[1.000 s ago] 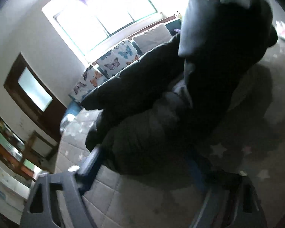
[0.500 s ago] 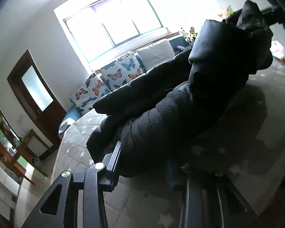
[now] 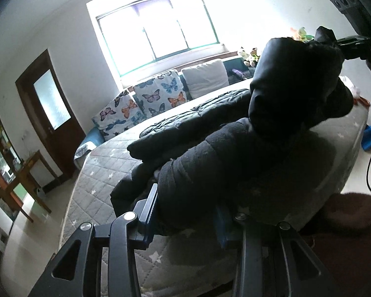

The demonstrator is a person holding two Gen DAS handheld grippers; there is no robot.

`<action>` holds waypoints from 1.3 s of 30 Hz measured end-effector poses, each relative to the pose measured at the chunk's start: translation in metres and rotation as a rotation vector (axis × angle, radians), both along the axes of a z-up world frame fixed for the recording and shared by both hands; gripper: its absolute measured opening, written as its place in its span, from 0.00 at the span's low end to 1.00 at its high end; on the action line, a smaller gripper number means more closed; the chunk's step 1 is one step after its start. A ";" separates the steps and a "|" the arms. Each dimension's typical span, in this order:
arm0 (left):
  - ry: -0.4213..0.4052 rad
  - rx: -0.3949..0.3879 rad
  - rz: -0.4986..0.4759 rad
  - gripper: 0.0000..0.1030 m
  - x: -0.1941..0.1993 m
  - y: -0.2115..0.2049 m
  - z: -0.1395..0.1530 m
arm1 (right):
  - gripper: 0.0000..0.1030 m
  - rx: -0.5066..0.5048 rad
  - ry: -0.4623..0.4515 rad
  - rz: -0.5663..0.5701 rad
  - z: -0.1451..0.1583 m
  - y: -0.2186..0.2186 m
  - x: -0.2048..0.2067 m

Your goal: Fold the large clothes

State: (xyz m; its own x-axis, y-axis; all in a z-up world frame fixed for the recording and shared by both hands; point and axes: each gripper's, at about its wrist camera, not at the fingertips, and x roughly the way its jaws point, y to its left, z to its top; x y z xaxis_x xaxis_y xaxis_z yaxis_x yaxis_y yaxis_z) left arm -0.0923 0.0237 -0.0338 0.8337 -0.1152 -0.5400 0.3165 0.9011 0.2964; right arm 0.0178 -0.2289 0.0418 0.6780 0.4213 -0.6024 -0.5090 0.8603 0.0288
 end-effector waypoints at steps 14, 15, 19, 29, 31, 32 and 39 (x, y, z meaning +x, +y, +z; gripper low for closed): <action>-0.035 -0.102 0.055 0.40 0.060 -0.006 0.057 | 0.20 0.001 -0.169 -0.051 0.010 -0.018 0.092; -0.037 -0.099 0.059 0.41 0.067 -0.007 0.060 | 0.20 0.000 -0.176 -0.057 0.010 -0.019 0.098; -0.052 -0.076 0.070 0.41 0.107 -0.012 0.070 | 0.20 -0.033 -0.204 -0.097 0.006 -0.022 0.124; -0.039 -0.046 0.104 0.41 0.222 -0.027 0.088 | 0.20 -0.208 -0.281 -0.158 0.000 -0.016 0.173; -0.038 -0.029 0.109 0.41 0.241 -0.030 0.088 | 0.20 -0.219 -0.282 -0.174 -0.005 -0.017 0.186; -0.032 -0.022 0.111 0.41 0.253 -0.033 0.088 | 0.20 -0.217 -0.278 -0.180 -0.008 -0.019 0.190; 0.063 -0.006 0.133 0.41 0.336 -0.044 0.073 | 0.20 -0.187 -0.221 -0.251 -0.031 -0.037 0.230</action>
State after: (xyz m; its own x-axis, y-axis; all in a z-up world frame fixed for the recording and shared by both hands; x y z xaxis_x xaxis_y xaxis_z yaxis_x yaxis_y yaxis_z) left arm 0.2432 -0.0200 0.0389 0.8063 -0.0093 -0.5914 0.2122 0.9379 0.2746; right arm 0.2482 -0.2663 0.0103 0.8682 0.1226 -0.4809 -0.2585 0.9389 -0.2272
